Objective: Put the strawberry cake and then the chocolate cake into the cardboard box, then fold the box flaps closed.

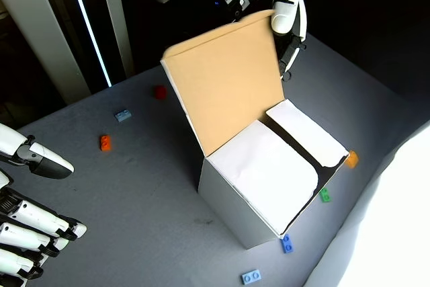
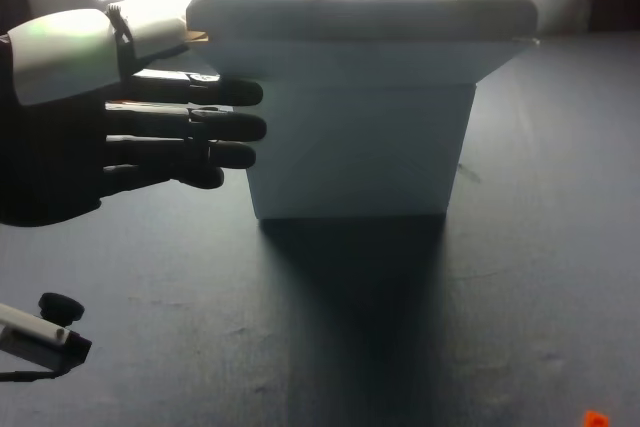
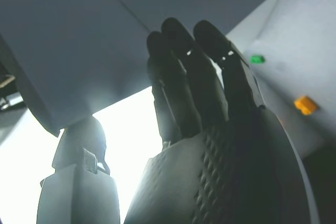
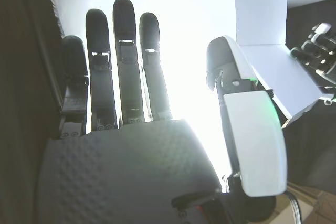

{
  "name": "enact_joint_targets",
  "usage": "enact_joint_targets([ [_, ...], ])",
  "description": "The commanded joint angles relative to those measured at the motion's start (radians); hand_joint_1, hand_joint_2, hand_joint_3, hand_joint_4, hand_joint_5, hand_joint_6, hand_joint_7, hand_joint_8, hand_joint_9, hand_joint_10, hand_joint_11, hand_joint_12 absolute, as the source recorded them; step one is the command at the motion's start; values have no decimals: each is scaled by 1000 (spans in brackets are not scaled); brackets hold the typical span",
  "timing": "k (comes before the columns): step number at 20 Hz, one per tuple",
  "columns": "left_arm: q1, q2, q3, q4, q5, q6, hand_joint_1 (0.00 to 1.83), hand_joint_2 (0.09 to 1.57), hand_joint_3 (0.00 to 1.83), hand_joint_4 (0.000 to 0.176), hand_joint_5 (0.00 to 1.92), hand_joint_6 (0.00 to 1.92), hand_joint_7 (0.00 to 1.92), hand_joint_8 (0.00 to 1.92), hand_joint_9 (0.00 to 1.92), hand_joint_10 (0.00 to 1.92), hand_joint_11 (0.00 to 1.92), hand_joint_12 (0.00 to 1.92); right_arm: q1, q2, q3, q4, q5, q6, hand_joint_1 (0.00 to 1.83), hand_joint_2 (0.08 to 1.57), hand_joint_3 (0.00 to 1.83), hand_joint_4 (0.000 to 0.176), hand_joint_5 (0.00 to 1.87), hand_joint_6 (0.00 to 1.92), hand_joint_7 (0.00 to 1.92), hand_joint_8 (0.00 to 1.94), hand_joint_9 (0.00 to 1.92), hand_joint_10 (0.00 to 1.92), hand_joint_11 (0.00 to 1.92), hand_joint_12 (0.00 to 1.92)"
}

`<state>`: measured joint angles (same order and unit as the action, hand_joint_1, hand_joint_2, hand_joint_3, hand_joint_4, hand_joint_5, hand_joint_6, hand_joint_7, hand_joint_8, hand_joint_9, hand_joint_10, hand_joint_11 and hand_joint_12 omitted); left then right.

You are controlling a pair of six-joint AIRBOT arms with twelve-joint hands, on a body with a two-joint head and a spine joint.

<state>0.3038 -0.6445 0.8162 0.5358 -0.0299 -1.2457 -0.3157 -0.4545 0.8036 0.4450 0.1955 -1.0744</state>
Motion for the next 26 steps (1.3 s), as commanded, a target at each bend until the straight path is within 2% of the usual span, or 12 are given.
enact_joint_targets([
  [1, -18, 3, 6, -2, -107, -10, 368, 1171, 1, 0, 588, 4, 764, 3, 545, 674, 140, 1508, 7, 15, 2, 1, 100, 1, 319, 1257, 0, 0, 523, 570, 729, 340, 460, 981, 75, 1538],
  [4, -32, -9, 28, 47, -120, -10, 368, 1173, 2, 0, 576, 0, 761, 2, 536, 669, 136, 1503, 7, 15, 2, 1, 100, 1, 306, 1260, 0, 0, 526, 564, 717, 342, 451, 979, 79, 1536],
  [7, -32, -10, 47, 55, -120, -10, 377, 1170, 0, 0, 578, 1, 763, 2, 547, 658, 151, 1480, 7, 15, 2, 1, 99, 1, 316, 1258, 0, 0, 531, 552, 717, 350, 461, 966, 79, 1526],
  [19, -27, -11, 98, 43, -84, -10, 388, 1168, 0, 0, 577, 3, 766, 4, 551, 649, 167, 1479, 7, 15, 2, 1, 89, 1, 309, 1260, 0, 0, 525, 554, 709, 366, 462, 986, 69, 1560],
  [26, -82, -40, 103, 44, -77, 33, 402, 1158, 0, 0, 584, 7, 778, 8, 567, 645, 166, 1490, 8, 15, 1, 1, 89, 1, 290, 1270, 2, 0, 517, 560, 698, 378, 458, 978, 74, 1545],
])
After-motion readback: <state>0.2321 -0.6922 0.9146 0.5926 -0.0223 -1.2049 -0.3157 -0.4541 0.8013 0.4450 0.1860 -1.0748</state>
